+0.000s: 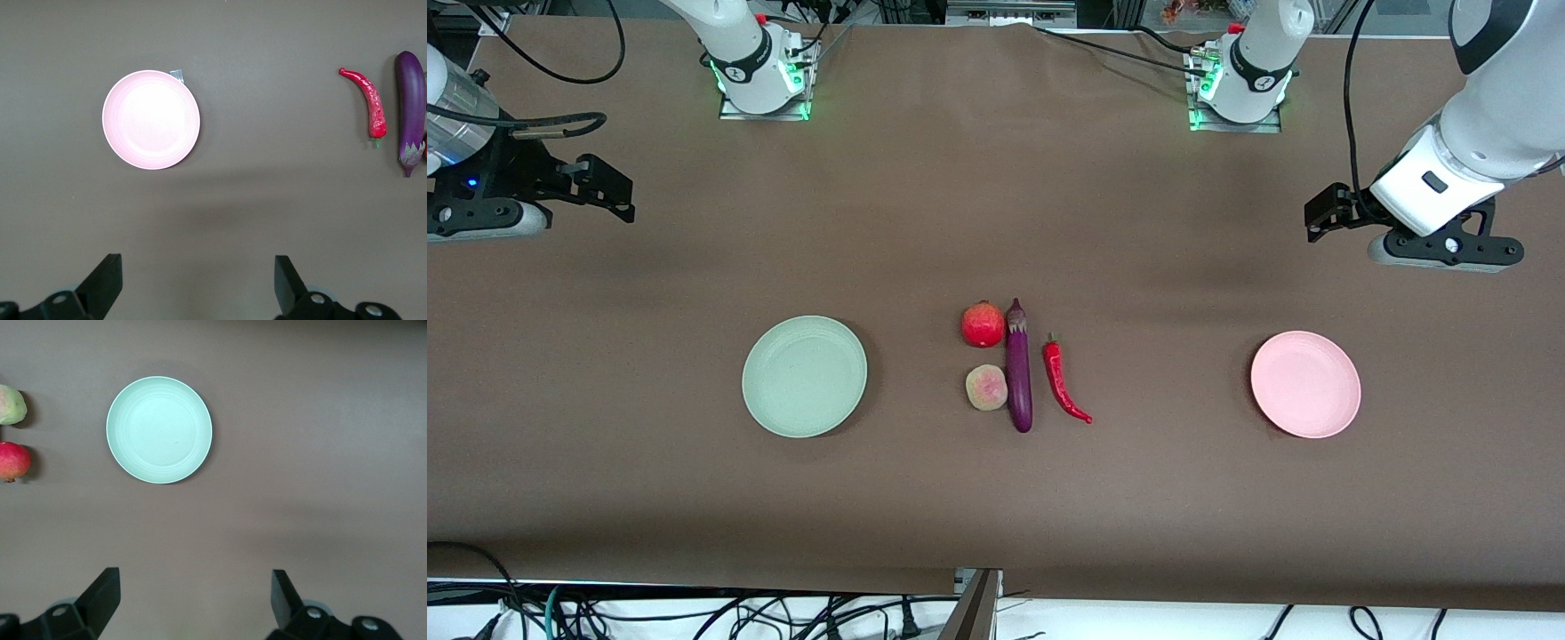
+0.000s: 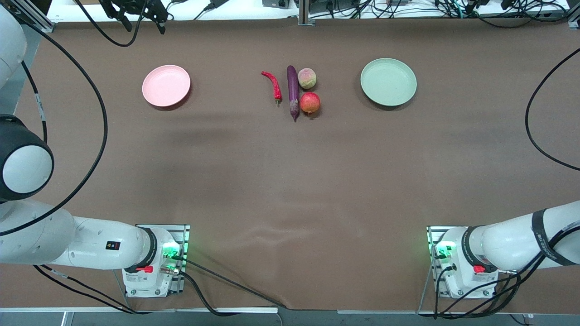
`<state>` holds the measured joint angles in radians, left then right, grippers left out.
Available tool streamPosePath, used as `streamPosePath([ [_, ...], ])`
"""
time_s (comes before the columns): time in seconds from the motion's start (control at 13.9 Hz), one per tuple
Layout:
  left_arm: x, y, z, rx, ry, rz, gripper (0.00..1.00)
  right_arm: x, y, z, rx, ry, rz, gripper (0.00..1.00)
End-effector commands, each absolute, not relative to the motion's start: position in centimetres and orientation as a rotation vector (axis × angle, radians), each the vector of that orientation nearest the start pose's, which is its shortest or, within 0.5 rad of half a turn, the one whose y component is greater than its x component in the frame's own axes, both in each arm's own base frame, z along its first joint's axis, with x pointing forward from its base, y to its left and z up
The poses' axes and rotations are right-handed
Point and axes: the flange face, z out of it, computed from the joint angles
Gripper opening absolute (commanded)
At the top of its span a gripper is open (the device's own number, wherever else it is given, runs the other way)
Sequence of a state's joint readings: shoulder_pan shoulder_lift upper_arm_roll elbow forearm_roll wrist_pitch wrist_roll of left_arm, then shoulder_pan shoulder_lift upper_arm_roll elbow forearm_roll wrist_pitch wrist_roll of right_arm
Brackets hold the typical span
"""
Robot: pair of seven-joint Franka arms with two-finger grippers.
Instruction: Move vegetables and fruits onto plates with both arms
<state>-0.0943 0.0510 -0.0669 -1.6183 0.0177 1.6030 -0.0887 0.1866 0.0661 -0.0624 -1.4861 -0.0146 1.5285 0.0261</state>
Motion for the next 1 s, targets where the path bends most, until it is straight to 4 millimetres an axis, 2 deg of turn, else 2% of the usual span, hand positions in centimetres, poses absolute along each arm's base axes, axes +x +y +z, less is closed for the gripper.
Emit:
streamPosePath([
  [0.0,56.0,-8.9,57.9,-3.107,0.145,0.105,1.00,56.8,7.0,62.8,-3.142,-0.140,0.024,1.00],
  [0.36,56.3,-9.0,57.8,-3.108,0.143,0.110,1.00,56.7,6.9,62.8,-3.144,-0.140,0.033,1.00],
  [0.65,56.4,-9.0,56.6,-3.101,0.142,0.183,1.00,56.8,6.9,62.9,-3.142,-0.138,0.021,1.00],
  [0.72,56.8,-8.9,54.8,-3.092,0.142,0.266,1.00,56.8,7.0,62.9,-3.142,-0.140,0.021,1.00],
  [0.79,57.0,-8.9,54.0,-3.087,0.151,0.299,1.00,56.8,7.0,62.9,-3.142,-0.140,0.021,1.00],
  [0.93,59.3,-9.8,49.4,-3.097,0.153,0.386,1.00,56.8,6.8,62.8,-3.142,-0.135,0.021,1.00],
])
